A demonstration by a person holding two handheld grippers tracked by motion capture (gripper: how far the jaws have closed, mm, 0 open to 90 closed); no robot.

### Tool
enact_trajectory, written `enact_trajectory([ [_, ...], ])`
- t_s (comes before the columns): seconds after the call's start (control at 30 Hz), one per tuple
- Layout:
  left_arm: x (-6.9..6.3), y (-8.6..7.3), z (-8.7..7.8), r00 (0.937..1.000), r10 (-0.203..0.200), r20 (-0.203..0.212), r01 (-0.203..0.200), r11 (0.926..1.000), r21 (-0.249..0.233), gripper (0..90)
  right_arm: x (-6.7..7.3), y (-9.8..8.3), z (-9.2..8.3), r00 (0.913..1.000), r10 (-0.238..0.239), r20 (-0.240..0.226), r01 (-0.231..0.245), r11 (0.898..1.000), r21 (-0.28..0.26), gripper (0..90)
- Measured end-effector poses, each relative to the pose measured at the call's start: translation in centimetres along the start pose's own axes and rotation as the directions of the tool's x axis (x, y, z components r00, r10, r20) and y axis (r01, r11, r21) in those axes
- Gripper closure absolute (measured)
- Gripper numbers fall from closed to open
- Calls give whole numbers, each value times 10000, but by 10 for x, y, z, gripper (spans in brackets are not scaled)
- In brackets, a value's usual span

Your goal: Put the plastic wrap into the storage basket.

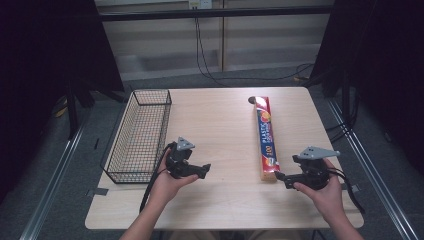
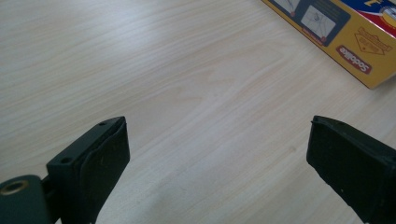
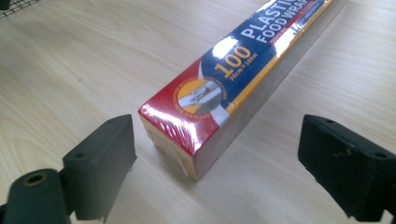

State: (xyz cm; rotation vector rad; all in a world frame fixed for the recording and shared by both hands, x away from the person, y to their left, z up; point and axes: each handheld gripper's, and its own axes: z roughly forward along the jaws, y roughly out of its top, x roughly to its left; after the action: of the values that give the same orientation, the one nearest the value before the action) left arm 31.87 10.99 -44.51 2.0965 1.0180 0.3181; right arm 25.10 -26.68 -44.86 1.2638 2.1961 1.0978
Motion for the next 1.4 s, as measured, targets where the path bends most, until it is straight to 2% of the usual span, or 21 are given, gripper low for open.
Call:
enact_trajectory([
  [0.07, 1, 0, -1, 9998, 201, -62, -200, 9996, 176, 60, 1, 4, 1, 10000, 83, 44, -83, 10000, 56, 148],
  [0.17, 0, -1, 1, 9998, 180, 12, -180, 9997, 164, 60, 1, 6, 2, 9996, 176, 210, -179, 9997, 169, 148],
  [0.2, 0, -1, 1, 9997, 250, 3, -250, 9994, 249, 60, 1, 7, 3, 9992, 313, 235, -318, 9993, 199, 147],
  [0.3, -3, 0, 5, 9998, 45, 191, -49, 9998, 182, 60, -3, 11, 6, 9925, 1131, 456, -1143, 9931, 257, 135],
  [0.33, -3, 1, 6, 9999, 86, 142, -90, 9997, 249, 60, -3, 11, 6, 9925, 1131, 456, -1143, 9931, 257, 135],
  [0.37, -3, 1, 7, 9998, 34, 180, -37, 9999, 169, 60, -4, 13, 7, 9883, 1405, 598, -1420, 9896, 222, 135],
  [0.4, -3, 1, 5, 9996, 246, 158, -251, 9992, 315, 60, -6, 17, 10, 9829, 1654, 806, -1675, 9857, 192, 135],
  [0.43, -3, 1, 5, 9994, 327, 123, -330, 9989, 323, 60, -6, 17, 10, 9829, 1654, 806, -1675, 9857, 192, 135],
  [0.5, -5, 0, 5, 9996, 235, 183, -240, 9994, 252, 60, -6, 22, 14, 9765, 1965, 881, -1997, 9794, 288, 130],
  [0.53, -5, 1, 4, 9995, 285, 165, -289, 9992, 282, 60, -7, 28, 19, 9722, 2084, 1071, -2133, 9763, 363, 130],
  [0.63, -4, 0, 3, 9991, 380, 171, -386, 9986, 366, 60, -5, 35, 28, 9651, 2330, 1194, -2409, 9689, 568, 130],
  [0.77, -5, -1, 3, 9995, 257, 194, -263, 9992, 308, 60, -3, 42, 38, 9625, 2327, 1397, -2450, 9664, 781, 124],
  [0.8, -5, -1, 2, 9994, 269, 228, -276, 9992, 301, 60, -2, 47, 44, 9575, 2510, 1420, -2650, 9600, 901, 123],
  [0.87, -4, -1, 1, 9993, 306, 237, -314, 9990, 322, 60, -1, 49, 45, 9554, 2553, 1482, -2708, 9579, 956, 123],
  [0.93, -4, -1, 0, 9996, 223, 183, -228, 9994, 277, 60, -1, 53, 50, 9561, 2403, 1678, -2589, 9609, 986, 123],
  [1.0, -4, -1, 0, 9995, 224, 223, -230, 9994, 268, 60, -1, 56, 55, 9480, 2580, 1861, -2804, 9541, 1056, 123],
  [1.03, -4, -2, 0, 9992, 359, 186, -366, 9986, 373, 59, -1, 57, 60, 9432, 2721, 1907, -2960, 9489, 1097, 123],
  [1.17, -5, -2, 1, 9991, 319, 262, -328, 9988, 351, 58, -1, 58, 65, 9409, 2568, 2210, -2881, 9497, 1231, 124],
  [1.27, -5, -1, 1, 9986, 484, 233, -494, 9978, 437, 58, -2, 58, 70, 9355, 2628, 2361, -2981, 9459, 1281, 128],
  [1.37, -6, -2, 3, 9988, 425, 229, -435, 9980, 467, 58, -2, 58, 76, 9316, 2662, 2477, -3055, 9424, 1363, 136],
  [1.4, -5, -2, 3, 9978, 603, 282, -617, 9967, 536, 59, -2, 58, 77, 9313, 2679, 2469, -3071, 9419, 1363, 141],
])
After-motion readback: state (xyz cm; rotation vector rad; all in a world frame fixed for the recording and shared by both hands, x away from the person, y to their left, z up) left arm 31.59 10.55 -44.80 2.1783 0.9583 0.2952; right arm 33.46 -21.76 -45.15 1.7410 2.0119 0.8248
